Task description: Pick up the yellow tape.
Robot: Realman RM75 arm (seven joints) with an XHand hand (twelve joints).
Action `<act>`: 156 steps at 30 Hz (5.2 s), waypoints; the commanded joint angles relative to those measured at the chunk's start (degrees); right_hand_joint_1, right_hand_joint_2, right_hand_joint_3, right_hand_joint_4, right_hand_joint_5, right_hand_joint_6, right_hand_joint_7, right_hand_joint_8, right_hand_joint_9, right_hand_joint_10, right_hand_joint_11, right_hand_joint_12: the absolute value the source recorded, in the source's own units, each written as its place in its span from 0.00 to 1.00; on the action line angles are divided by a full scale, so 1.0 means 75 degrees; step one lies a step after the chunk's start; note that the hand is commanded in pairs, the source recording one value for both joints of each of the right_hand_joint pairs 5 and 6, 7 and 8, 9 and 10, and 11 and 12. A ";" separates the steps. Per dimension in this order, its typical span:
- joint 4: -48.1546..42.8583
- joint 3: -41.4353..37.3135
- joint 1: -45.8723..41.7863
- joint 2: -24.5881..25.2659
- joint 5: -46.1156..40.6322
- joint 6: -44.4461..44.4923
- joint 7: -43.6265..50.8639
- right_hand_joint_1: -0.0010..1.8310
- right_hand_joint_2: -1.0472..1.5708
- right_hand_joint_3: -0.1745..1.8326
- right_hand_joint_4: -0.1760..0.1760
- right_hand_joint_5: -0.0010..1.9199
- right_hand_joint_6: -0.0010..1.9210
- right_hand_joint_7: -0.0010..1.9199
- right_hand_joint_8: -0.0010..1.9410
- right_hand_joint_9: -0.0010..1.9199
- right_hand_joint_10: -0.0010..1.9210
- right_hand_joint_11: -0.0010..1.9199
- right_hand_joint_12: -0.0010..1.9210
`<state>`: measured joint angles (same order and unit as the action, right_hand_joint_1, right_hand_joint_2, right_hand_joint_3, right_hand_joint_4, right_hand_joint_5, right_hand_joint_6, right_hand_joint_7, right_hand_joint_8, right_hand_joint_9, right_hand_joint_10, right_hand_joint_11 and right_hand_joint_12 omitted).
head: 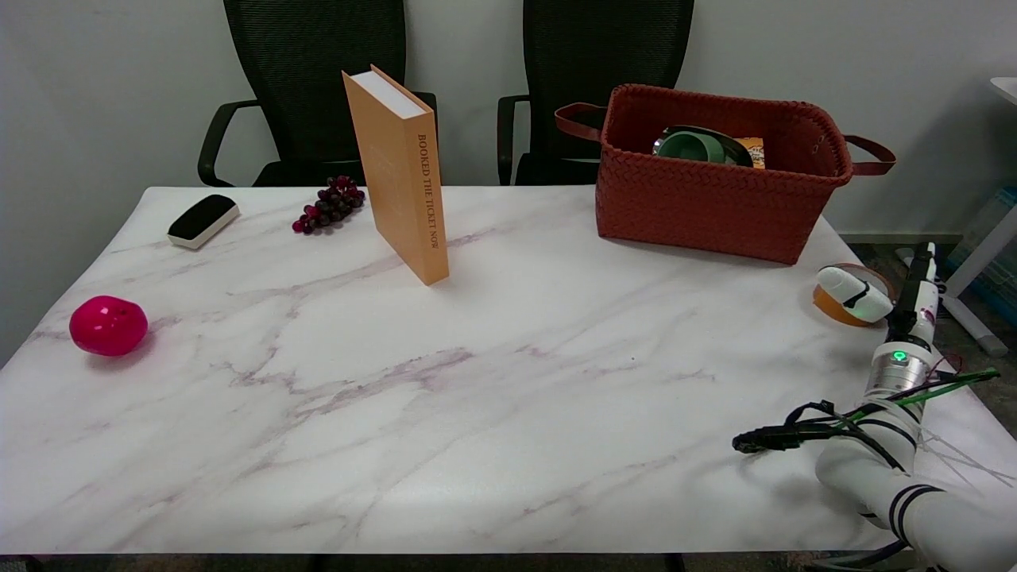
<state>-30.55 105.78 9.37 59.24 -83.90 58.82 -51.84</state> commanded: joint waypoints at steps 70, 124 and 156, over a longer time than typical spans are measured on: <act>0.0608 -0.0151 0.0423 -0.0042 0.0531 -0.0762 0.0012 0.75 0.42 0.42 0.50 0.14 0.14 0.07 0.07 0.01 0.01 0.30 0.30; 0.0543 -0.0289 0.0370 -0.0042 0.0605 -0.0453 -0.0007 0.76 0.49 0.41 0.50 0.29 0.29 0.22 0.22 0.28 0.28 0.68 0.68; -0.0016 -0.0364 0.0192 -0.0042 0.1447 0.0004 0.0013 0.77 0.51 0.42 0.50 0.30 0.30 0.22 0.22 0.35 0.35 0.74 0.74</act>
<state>-27.91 103.43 11.85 58.93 -77.18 56.42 -51.85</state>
